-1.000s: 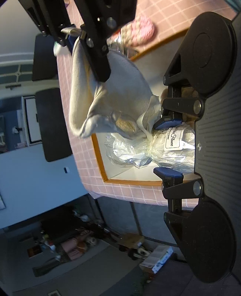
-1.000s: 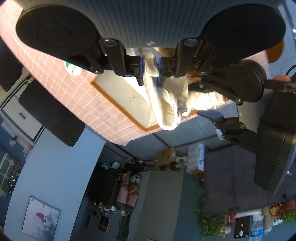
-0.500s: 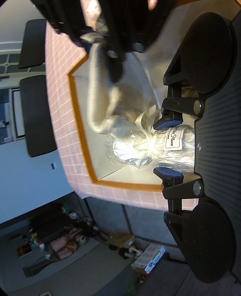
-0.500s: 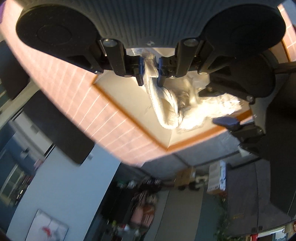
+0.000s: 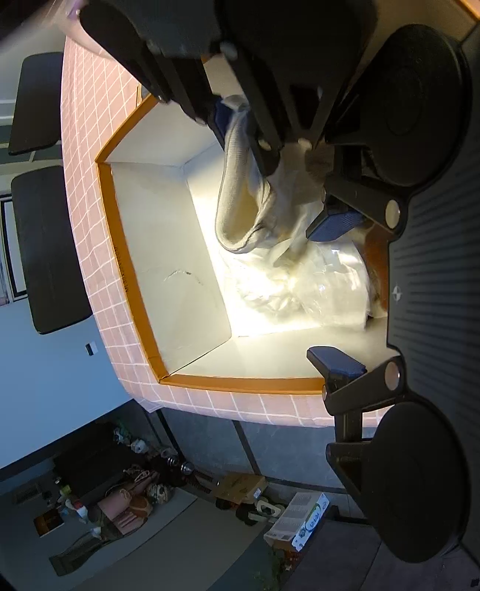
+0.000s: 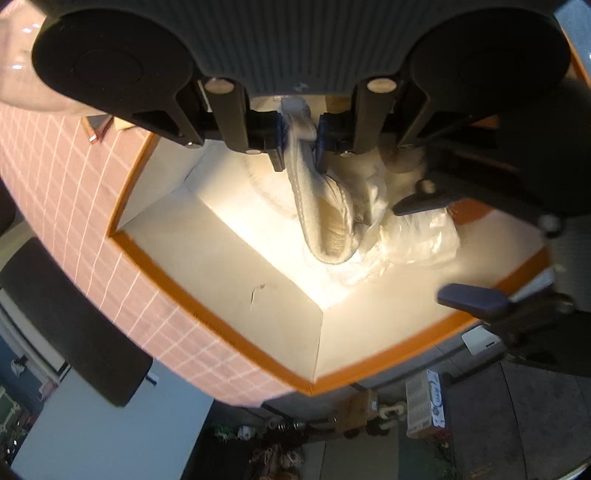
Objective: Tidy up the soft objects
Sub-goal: 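Carry both white items over the box and release them inside with both tools, then move both tools back to the table toward the crocheted items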
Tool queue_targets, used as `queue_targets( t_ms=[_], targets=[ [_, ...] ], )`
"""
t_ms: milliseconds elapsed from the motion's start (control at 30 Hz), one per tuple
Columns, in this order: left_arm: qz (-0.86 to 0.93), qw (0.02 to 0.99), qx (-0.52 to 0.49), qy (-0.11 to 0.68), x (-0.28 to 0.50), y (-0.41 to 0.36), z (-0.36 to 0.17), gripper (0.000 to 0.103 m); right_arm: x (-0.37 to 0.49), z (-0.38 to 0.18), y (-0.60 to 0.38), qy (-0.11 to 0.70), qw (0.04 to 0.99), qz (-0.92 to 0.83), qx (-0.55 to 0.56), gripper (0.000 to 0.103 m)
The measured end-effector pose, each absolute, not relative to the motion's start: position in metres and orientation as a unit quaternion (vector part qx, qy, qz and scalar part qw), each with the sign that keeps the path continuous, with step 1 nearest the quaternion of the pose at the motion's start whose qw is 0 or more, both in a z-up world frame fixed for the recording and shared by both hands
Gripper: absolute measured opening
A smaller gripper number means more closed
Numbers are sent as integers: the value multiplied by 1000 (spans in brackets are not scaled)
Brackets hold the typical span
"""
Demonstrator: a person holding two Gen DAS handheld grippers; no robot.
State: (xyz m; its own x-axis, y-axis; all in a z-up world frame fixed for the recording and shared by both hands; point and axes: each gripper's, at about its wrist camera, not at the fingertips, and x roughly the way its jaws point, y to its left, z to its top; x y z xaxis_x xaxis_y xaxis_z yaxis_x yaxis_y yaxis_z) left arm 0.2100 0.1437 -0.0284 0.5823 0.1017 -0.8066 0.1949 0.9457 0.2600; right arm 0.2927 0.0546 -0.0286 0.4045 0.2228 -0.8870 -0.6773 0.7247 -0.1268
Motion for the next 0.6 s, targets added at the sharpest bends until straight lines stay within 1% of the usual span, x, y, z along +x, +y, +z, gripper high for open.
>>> queue_targets(
  t_ms=[67, 133, 200, 267, 367, 467, 600],
  targets=[
    [-31, 875, 156, 456, 210, 147, -27, 77, 292, -31, 56, 468, 802, 281, -243, 20],
    [-35, 874, 157, 458, 206, 147, -25, 77, 291, -30, 56, 467, 801, 282, -248, 29],
    [-34, 874, 160, 457, 203, 148, -21, 77, 290, -25, 53, 463, 802, 285, -250, 40],
    [-33, 875, 163, 454, 202, 150, -18, 77, 286, -18, 51, 456, 803, 292, -248, 45],
    [-29, 879, 165, 446, 199, 150, -11, 77, 280, -5, 52, 440, 807, 301, -254, 47],
    [-26, 886, 162, 434, 191, 150, -3, 77, 266, 11, 43, 423, 813, 316, -245, 53],
    [-29, 900, 145, 411, 171, 149, 13, 76, 239, 37, 25, 399, 819, 345, -227, 55]
  ],
)
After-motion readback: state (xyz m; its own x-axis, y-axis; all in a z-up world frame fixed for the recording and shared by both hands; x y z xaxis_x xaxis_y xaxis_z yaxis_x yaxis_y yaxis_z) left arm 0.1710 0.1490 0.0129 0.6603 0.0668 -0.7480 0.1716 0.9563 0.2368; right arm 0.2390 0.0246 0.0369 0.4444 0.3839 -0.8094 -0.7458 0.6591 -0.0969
